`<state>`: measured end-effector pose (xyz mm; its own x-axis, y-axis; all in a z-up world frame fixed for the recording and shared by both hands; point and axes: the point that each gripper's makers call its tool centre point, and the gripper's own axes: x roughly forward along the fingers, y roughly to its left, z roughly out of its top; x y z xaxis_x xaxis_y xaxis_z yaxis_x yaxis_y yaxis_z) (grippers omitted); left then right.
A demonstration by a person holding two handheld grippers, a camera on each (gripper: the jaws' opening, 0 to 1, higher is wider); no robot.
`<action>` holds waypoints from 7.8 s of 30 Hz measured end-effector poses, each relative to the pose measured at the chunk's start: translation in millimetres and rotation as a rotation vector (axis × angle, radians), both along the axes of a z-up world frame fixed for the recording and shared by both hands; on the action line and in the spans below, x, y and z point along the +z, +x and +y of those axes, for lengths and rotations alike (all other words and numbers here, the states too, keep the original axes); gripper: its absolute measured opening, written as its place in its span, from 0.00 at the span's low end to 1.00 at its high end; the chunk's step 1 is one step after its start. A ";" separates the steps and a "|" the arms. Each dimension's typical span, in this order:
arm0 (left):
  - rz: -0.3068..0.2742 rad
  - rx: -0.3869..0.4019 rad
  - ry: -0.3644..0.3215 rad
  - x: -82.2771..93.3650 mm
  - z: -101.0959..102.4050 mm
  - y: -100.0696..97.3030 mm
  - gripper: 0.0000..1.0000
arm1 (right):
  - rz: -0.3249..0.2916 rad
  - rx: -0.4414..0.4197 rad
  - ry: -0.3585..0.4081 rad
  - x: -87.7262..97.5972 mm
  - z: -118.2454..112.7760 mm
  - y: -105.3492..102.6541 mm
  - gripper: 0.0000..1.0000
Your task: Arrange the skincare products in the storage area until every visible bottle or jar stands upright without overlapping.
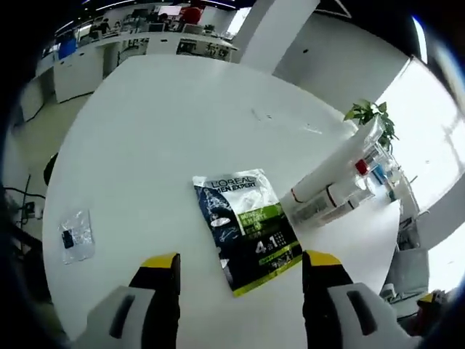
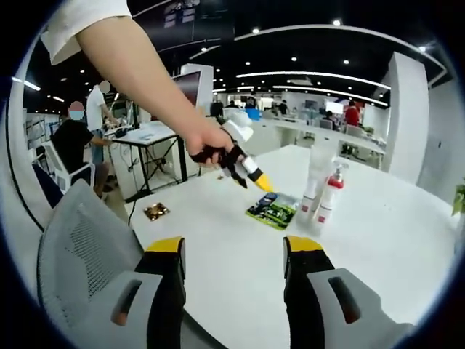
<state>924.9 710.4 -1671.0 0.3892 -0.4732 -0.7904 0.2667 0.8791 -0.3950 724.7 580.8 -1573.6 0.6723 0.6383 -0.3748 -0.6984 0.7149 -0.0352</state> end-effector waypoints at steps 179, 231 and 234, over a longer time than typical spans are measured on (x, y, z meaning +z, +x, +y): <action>-0.312 -0.106 -0.646 120.3 -100.7 -261.5 0.29 | 0.522 0.123 0.677 38.5 9.9 -31.0 0.00; -0.215 0.007 -0.975 145.0 -102.2 -250.9 0.00 | 0.452 0.208 0.748 60.0 6.5 -40.9 0.01; -0.211 0.003 -0.969 143.6 -102.5 -252.1 0.00 | 0.447 0.213 0.741 60.4 7.1 -42.2 0.01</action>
<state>672.8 607.9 -1527.4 0.4797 -0.8771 0.0239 0.4129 0.2016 -0.8882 682.5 587.9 -1513.2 0.4014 0.9158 -0.0154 -0.6567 0.2995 0.6922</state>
